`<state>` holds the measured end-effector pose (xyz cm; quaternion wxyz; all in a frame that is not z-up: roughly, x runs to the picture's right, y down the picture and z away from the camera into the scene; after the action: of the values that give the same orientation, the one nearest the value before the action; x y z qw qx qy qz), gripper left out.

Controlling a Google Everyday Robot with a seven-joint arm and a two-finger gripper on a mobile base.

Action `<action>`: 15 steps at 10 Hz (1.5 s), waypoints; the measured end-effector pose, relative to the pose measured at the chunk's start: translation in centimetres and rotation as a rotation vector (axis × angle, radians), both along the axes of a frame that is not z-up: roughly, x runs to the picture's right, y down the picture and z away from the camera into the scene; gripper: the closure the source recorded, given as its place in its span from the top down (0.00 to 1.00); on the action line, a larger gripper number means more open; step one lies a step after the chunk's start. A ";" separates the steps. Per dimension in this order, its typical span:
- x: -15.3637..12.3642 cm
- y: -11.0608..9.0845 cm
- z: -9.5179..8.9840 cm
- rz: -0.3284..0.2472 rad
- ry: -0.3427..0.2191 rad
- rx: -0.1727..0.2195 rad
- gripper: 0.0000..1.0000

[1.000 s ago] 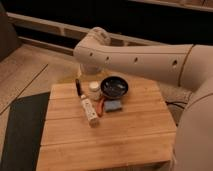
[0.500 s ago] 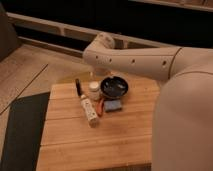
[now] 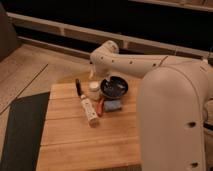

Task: Place the ceramic cup over the eraser

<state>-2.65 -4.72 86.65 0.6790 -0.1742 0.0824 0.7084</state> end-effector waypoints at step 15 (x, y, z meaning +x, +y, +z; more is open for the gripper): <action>-4.3 2.8 7.0 -0.134 -0.123 -0.143 0.48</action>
<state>-6.96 -1.88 93.63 0.7143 -0.2594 0.1026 0.6418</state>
